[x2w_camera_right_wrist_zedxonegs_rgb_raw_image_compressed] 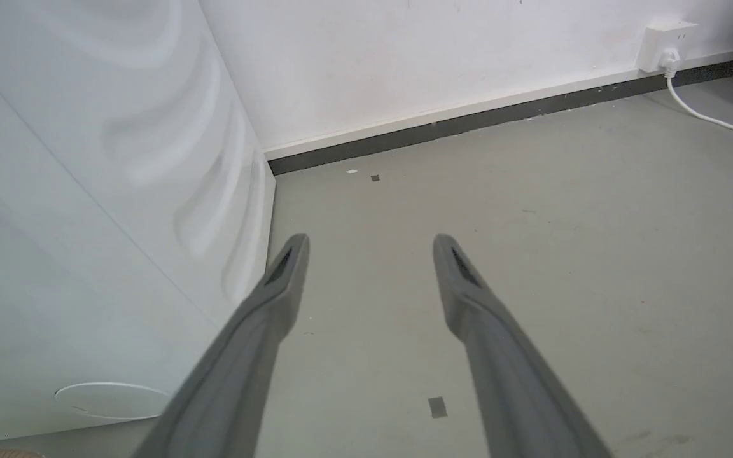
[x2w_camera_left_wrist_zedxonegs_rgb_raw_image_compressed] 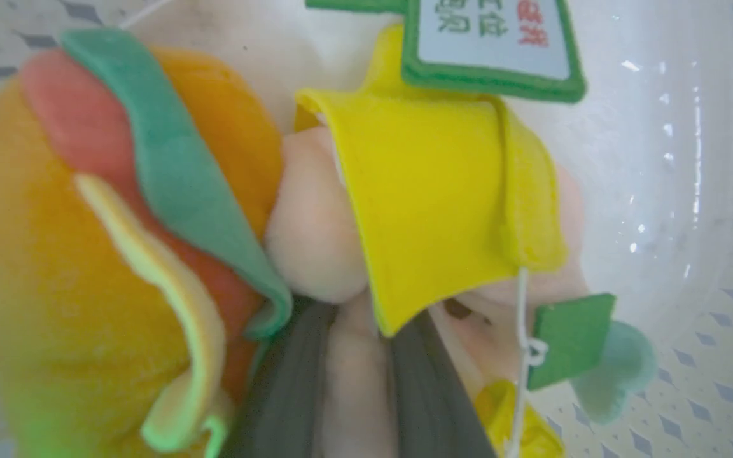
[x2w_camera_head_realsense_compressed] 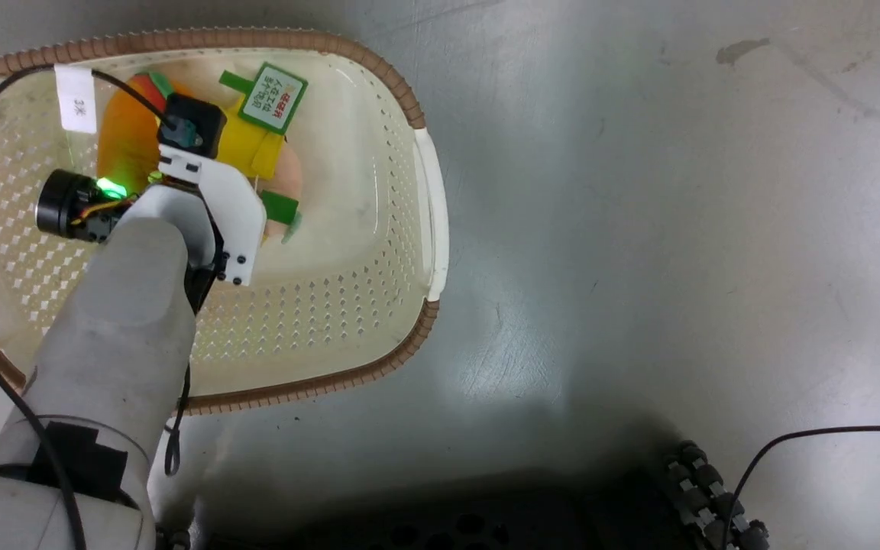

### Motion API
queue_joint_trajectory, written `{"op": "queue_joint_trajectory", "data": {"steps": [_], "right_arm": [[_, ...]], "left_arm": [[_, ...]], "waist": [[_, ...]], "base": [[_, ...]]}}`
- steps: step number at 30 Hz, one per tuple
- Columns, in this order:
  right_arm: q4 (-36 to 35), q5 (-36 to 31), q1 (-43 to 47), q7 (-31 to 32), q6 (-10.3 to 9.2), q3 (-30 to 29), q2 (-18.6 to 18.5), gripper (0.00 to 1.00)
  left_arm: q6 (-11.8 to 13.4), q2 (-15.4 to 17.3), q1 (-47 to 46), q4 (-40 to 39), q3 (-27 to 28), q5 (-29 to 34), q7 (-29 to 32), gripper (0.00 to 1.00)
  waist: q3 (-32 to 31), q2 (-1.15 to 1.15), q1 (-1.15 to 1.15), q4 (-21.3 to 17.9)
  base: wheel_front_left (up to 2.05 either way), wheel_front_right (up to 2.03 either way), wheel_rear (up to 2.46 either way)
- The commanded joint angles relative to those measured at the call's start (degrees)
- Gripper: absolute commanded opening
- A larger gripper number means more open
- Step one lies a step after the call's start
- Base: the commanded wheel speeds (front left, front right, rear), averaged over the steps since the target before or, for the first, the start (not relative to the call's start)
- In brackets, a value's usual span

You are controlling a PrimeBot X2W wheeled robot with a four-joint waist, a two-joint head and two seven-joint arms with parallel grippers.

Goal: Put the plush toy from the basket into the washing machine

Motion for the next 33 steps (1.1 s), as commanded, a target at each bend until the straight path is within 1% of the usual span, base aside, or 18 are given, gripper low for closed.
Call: {"op": "queue_joint_trajectory", "data": {"steps": [1,7,13,23,33], "right_arm": [[0.3,0.4,-1.0,-0.3,-0.04,-0.1,0.0,1.0],[2.3,0.6,-0.6,-0.3,-0.04,0.3,0.0,1.0],[5.3,0.1,1.1,-0.3,-0.04,1.2,0.0,1.0],[10.2,-1.9,6.0,-0.3,-0.04,2.1,0.0,1.0],[13.2,-4.9,12.1,-0.3,-0.04,2.7,0.0,1.0]], "left_arm": [[0.4,0.7,2.4,1.9,-0.3,-0.3,0.9,0.0],[0.0,0.0,4.9,1.9,-0.6,-1.1,-0.3,0.0],[-1.3,-1.1,7.9,1.9,-1.5,-1.5,-2.6,0.0],[-3.1,-3.1,12.8,1.9,-3.2,-2.1,-8.3,0.0],[-4.3,-6.1,19.1,1.8,-4.4,-3.6,-14.8,0.0]], "waist": [[-1.0,0.0,0.01,0.0],[-5.7,0.0,0.01,0.0],[-12.3,0.0,0.01,0.8],[-24.5,0.0,0.01,3.5],[-36.2,0.0,0.01,6.7]], "base": [[0.0,0.0,0.0],[0.0,0.0,0.0],[0.0,0.0,0.0],[0.0,0.0,0.0],[0.0,0.0,0.0]]}}
